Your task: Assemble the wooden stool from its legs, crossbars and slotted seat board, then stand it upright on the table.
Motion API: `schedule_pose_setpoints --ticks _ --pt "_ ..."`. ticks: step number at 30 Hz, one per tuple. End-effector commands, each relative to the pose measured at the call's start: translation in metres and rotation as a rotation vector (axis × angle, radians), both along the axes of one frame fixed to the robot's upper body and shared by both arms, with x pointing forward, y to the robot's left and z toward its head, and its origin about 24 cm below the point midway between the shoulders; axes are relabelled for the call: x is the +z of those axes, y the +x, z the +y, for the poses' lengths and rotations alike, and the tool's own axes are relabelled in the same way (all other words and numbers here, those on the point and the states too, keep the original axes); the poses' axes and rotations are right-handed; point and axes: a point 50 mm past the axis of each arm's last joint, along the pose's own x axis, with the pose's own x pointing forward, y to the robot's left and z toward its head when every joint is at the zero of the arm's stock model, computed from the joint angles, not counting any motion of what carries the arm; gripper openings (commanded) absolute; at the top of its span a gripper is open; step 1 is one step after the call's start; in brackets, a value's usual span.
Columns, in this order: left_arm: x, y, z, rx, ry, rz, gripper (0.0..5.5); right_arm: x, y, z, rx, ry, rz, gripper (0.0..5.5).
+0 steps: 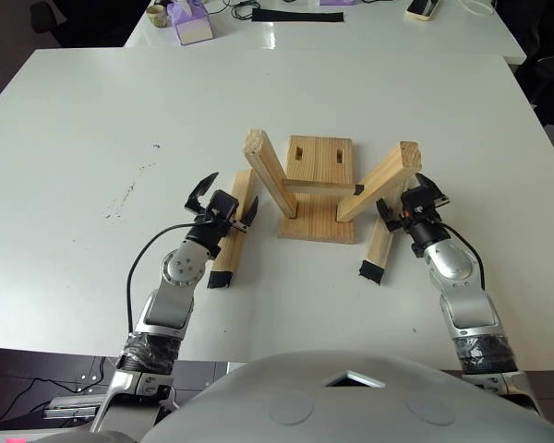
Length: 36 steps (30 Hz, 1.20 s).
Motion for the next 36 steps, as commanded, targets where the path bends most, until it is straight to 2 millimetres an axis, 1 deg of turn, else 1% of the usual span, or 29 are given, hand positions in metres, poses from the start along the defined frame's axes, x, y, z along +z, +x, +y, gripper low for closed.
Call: schedule_pose_setpoints --ticks 1,5,7,9,11,14,18,20,22,25,27,32,36 --pt "-0.036 -0.020 0.025 0.065 0.081 0.224 5.07 -0.022 -0.024 -0.017 0.009 -0.080 0.130 4.45" --pt "-0.037 -0.020 0.043 0.116 0.117 0.231 5.07 -0.022 -0.030 -0.036 -0.016 -0.115 0.136 4.45" --pt "-0.035 -0.017 0.049 0.127 0.123 0.225 5.07 -0.020 -0.028 -0.040 -0.021 -0.121 0.128 4.45" --pt "-0.034 -0.014 0.050 0.130 0.122 0.217 5.07 -0.018 -0.024 -0.039 -0.014 -0.123 0.113 4.45" --pt "-0.031 -0.011 0.045 0.116 0.105 0.199 5.07 -0.013 -0.019 -0.033 0.010 -0.117 0.085 4.45" --pt "-0.021 -0.005 0.032 0.078 0.047 0.154 5.07 -0.005 -0.016 -0.022 0.056 -0.102 0.042 4.45" --pt "0.011 0.006 0.016 0.025 -0.071 0.022 5.07 0.007 -0.014 -0.014 0.100 -0.077 -0.001 4.45" --pt "0.026 0.013 0.014 0.025 -0.087 -0.043 5.07 0.012 -0.012 -0.013 0.102 -0.082 -0.013 4.45" --pt "0.035 0.019 0.018 0.054 -0.083 -0.092 5.07 0.019 -0.008 -0.013 0.086 -0.083 -0.020 4.45" --pt "0.036 0.023 0.024 0.087 -0.061 -0.101 5.07 0.032 0.001 -0.011 0.073 -0.055 -0.041 4.45" --pt "0.036 0.024 0.025 0.093 -0.057 -0.104 5.07 0.038 0.002 -0.009 0.082 -0.056 -0.047 4.45" --pt "0.047 0.031 0.018 0.063 -0.074 -0.135 5.07 0.042 -0.001 -0.002 0.120 -0.046 -0.032 4.45" --pt "0.058 0.041 0.010 0.021 -0.094 -0.167 5.07 0.044 -0.005 0.002 0.183 -0.062 0.005 4.45"
